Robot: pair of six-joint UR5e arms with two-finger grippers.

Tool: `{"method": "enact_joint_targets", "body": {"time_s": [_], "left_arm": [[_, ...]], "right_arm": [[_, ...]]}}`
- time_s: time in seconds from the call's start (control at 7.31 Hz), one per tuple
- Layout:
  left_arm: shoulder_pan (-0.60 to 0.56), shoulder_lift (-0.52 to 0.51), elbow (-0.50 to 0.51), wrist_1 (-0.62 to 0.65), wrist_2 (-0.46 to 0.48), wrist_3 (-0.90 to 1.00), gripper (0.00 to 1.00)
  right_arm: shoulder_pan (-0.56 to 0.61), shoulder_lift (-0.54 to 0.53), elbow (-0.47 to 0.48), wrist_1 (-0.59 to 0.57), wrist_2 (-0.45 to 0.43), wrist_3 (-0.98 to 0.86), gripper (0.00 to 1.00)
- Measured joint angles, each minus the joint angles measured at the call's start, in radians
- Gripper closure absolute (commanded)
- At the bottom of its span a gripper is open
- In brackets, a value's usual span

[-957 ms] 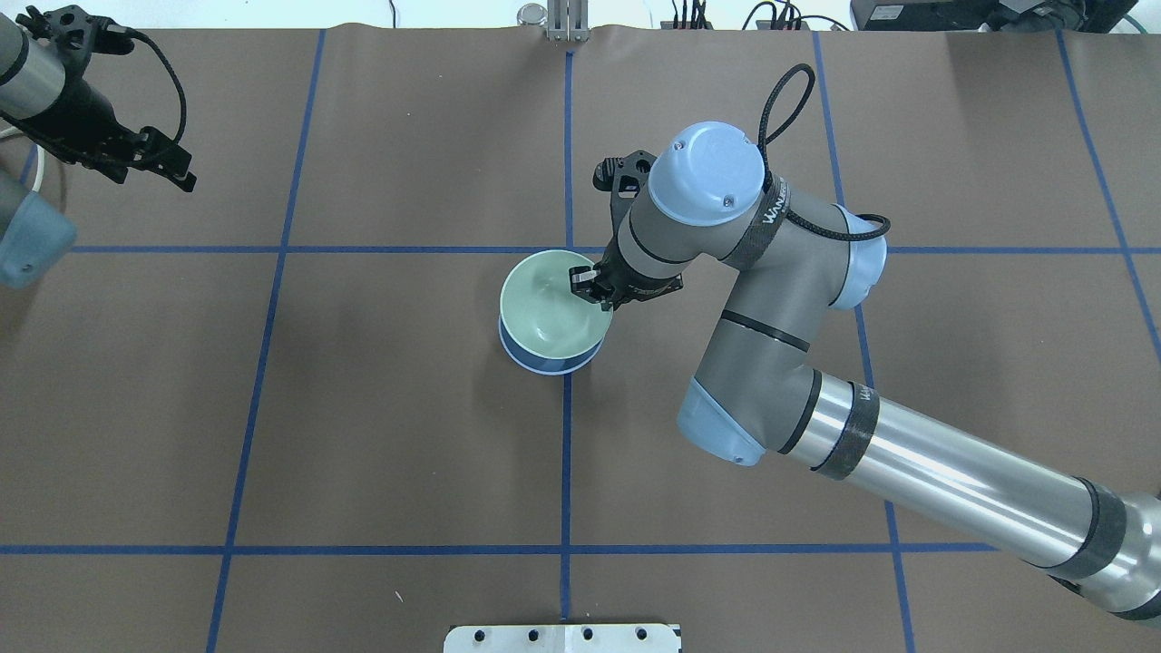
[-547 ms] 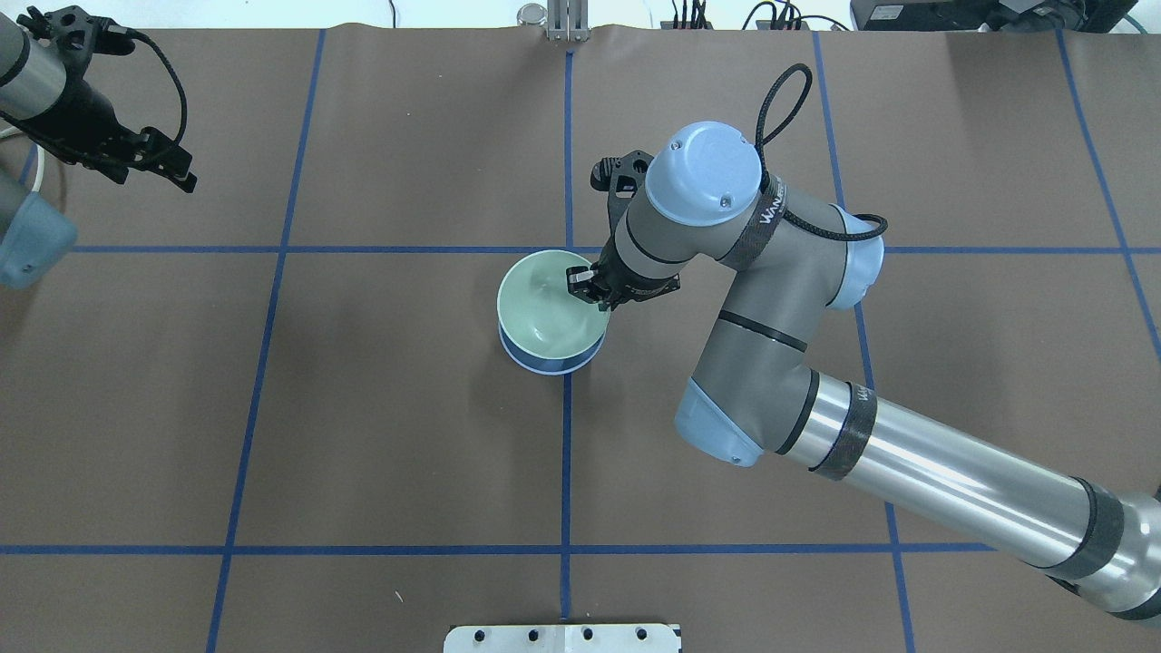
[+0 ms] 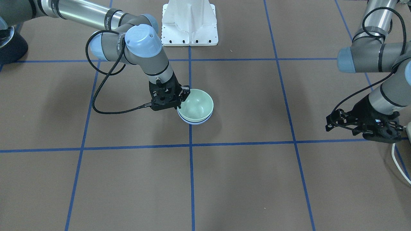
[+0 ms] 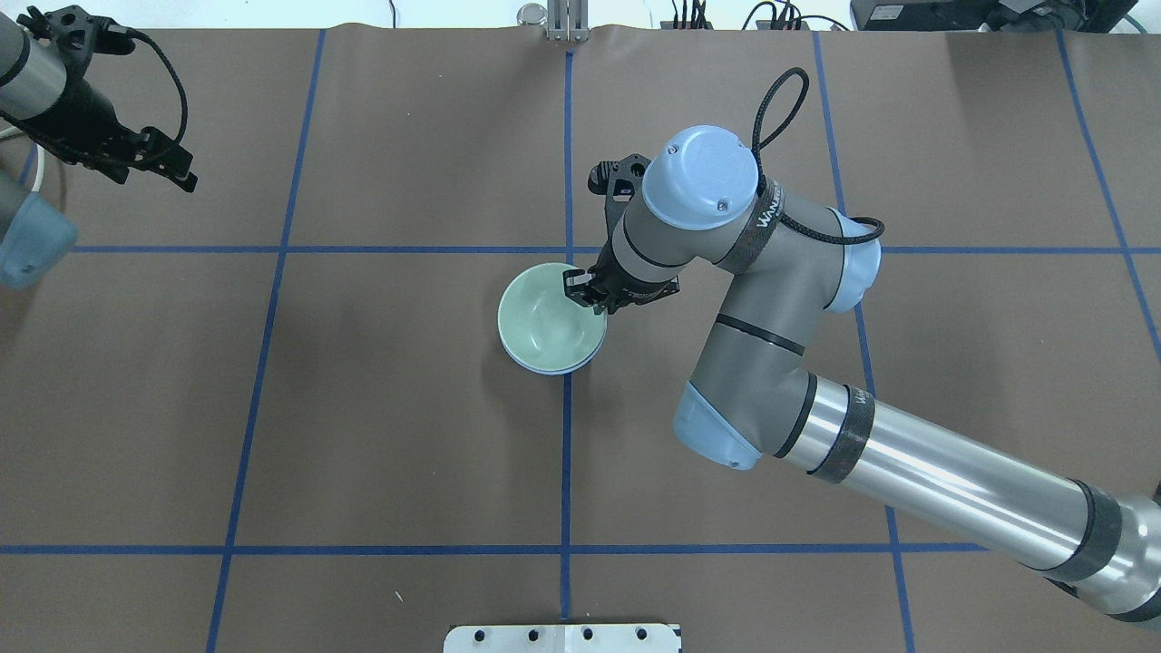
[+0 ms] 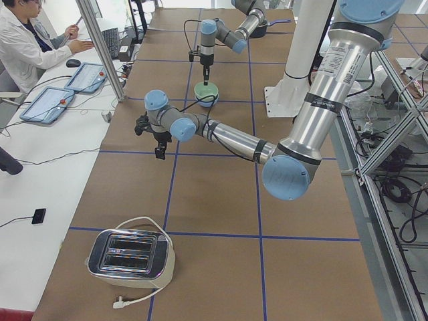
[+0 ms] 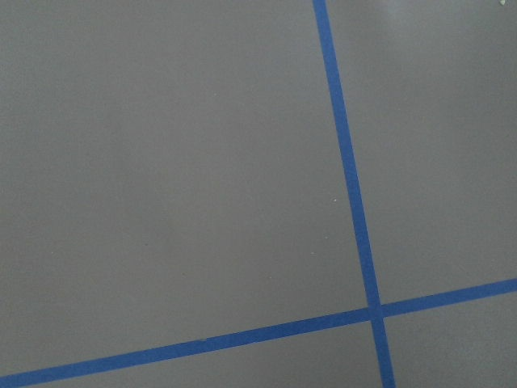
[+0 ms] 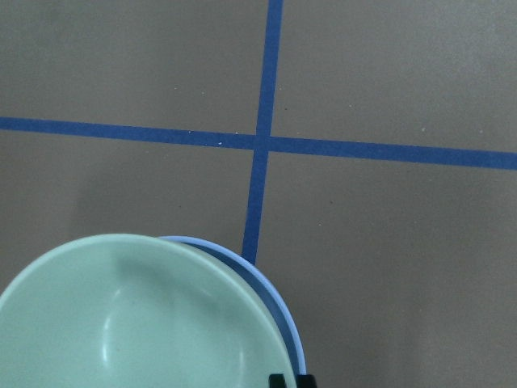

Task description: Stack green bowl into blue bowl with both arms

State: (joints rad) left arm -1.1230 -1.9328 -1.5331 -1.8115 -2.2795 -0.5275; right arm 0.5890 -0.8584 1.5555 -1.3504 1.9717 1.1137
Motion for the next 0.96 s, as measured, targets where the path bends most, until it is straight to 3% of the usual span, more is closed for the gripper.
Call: {"method": "enact_joint_targets", "body": {"time_s": [0.68,0.96], "left_arm": [[-0.001,0.000,-0.004,0.000,0.000,-0.006,0.02],[-0.001,-0.001,-0.002,0.000,-0.001,-0.008,0.02]], "right_arm": [[0.058,-0.005,0.018,0.022,0.021,-0.008,0.00],[0.127,-0.032,0.023,0.115,0.066,-0.006,0.00]]}}
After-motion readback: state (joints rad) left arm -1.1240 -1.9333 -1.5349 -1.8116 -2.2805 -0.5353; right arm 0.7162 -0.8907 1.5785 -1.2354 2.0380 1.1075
